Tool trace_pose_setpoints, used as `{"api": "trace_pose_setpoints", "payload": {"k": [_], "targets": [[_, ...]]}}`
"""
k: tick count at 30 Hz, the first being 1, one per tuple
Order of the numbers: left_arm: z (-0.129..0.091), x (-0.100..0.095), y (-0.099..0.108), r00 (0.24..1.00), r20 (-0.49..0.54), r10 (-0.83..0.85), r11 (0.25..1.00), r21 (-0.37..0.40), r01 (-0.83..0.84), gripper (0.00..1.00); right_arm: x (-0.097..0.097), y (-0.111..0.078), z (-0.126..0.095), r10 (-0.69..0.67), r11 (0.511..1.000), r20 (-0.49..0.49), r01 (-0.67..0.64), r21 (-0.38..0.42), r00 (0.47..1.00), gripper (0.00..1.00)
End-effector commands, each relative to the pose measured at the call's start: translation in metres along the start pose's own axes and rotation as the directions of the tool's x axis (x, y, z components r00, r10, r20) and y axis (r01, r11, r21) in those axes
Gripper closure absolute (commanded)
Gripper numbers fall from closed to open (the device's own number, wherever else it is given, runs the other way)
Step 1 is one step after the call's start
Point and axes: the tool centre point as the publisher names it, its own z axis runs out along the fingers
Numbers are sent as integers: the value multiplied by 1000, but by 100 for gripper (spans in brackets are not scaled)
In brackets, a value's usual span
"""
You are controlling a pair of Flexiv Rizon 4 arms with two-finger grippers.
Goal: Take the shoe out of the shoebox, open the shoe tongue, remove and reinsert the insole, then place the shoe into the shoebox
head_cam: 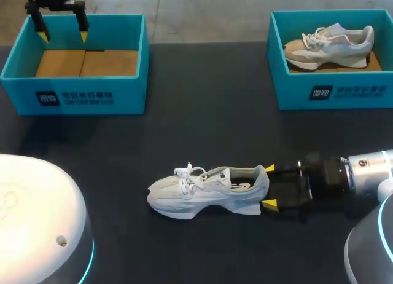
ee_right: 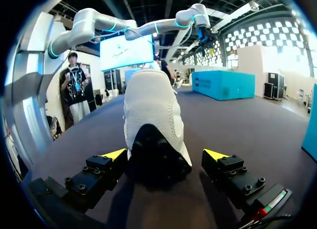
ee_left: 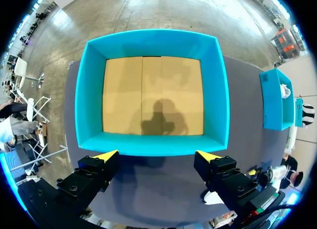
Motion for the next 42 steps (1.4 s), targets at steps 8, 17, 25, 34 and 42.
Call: {"api": "trace_pose_setpoints", "payload": {"k": [8,17,25,34,42], "targets": [[0,0,0,1000,0,0,1000,1,0,0,3,3,3,-10,1000,3,10,-9,1000,0],[0,0,0,1000,0,0,1000,1,0,0,5,5,11,-13,999,-6,13,-31,1000,0],[0,0,0,1000,0,0,1000,1,0,0,5,10,15,-19,999,-8,19,-38,1000,0],[0,0,0,1000,0,0,1000,1,0,0,4,14,23,-26,999,-15,25,-46,1000,0],[0,0,0,1000,0,0,1000,1,0,0,4,12,29,-28,998,-24,27,-50,999,0]]}}
